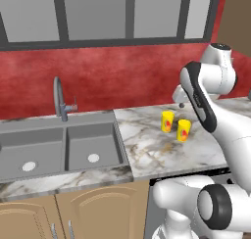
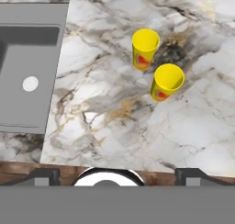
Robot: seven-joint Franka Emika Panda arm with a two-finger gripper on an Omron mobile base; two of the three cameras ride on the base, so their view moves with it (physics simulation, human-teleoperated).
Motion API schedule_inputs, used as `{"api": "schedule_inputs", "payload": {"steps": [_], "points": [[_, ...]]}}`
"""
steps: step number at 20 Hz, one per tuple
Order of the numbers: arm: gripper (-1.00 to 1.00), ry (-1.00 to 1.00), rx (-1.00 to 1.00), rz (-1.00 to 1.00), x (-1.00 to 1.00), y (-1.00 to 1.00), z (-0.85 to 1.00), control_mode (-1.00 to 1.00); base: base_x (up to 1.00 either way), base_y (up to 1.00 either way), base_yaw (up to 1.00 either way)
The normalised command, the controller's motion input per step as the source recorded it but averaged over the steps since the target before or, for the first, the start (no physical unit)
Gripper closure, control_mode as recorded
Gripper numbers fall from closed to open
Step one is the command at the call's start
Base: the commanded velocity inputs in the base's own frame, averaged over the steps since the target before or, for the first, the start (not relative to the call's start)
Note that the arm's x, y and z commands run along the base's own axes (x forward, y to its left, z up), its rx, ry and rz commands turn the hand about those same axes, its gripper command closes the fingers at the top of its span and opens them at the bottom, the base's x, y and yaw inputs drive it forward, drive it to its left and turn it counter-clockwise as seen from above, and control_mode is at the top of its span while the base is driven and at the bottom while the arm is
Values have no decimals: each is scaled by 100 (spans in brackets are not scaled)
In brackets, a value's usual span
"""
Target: Place the cup in the left basin and the cup in the right basin of the sink.
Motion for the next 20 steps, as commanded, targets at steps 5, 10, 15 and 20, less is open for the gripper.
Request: {"api": "schedule_inputs", "payload": {"steps": [5, 10, 15, 20], "points": [[-100, 5, 1, 0, 13, -14, -7, -100, 0, 0, 0], [-100, 8, 2, -1, 11, -17, -5, -100, 0, 0, 0], [-100, 2, 0, 0, 11, -11, -9, -100, 0, 0, 0], [-100, 3, 0, 0, 12, -8, -11, -100, 0, 0, 0]]}}
